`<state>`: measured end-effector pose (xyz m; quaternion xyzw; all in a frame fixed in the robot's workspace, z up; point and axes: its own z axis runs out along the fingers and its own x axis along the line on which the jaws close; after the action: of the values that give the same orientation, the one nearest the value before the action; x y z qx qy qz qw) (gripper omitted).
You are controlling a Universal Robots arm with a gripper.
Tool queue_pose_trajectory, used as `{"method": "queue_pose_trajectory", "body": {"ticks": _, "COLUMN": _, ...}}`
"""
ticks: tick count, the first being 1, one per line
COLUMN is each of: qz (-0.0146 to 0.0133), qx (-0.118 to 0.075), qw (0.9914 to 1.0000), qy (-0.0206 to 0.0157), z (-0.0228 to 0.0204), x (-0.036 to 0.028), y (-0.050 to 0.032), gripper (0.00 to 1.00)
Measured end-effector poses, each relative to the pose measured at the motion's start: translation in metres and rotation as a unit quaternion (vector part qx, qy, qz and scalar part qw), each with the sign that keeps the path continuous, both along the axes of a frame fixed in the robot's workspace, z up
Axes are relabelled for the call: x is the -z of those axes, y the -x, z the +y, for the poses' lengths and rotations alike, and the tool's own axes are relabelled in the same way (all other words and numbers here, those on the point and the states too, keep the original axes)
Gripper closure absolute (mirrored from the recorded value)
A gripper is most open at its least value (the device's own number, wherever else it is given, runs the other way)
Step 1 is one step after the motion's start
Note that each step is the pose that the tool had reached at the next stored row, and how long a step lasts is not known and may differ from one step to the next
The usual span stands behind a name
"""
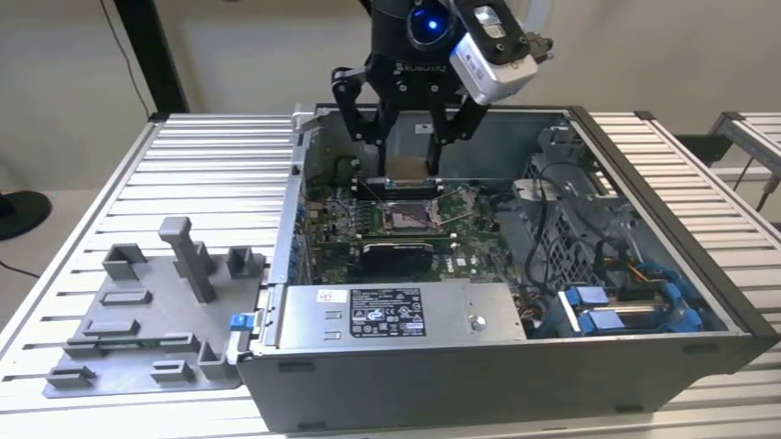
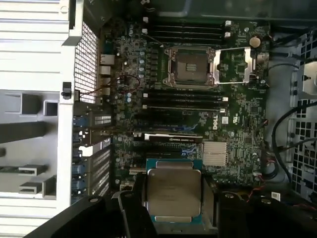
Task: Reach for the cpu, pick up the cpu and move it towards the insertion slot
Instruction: 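Pick up the cpu and move it towards the insertion slot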
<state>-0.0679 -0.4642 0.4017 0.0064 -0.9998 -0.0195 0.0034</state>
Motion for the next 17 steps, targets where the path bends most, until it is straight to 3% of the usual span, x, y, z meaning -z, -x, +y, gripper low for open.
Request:
{"method": "queue_pose_trajectory", "body": {"ticks": 9, "qz": 0.0, "qx": 0.0, "qw": 1.0, "qy": 0.0, "z": 0.0, "x": 0.0, "y": -0.0308, "gripper": 1.0}}
{"method": "queue_pose_trajectory", "body": {"ticks": 17, "qz": 0.0, "qx": 0.0, "qw": 1.0, "qy": 0.0, "z": 0.0, "x": 0.0, "y": -0.0337, "gripper": 1.0}}
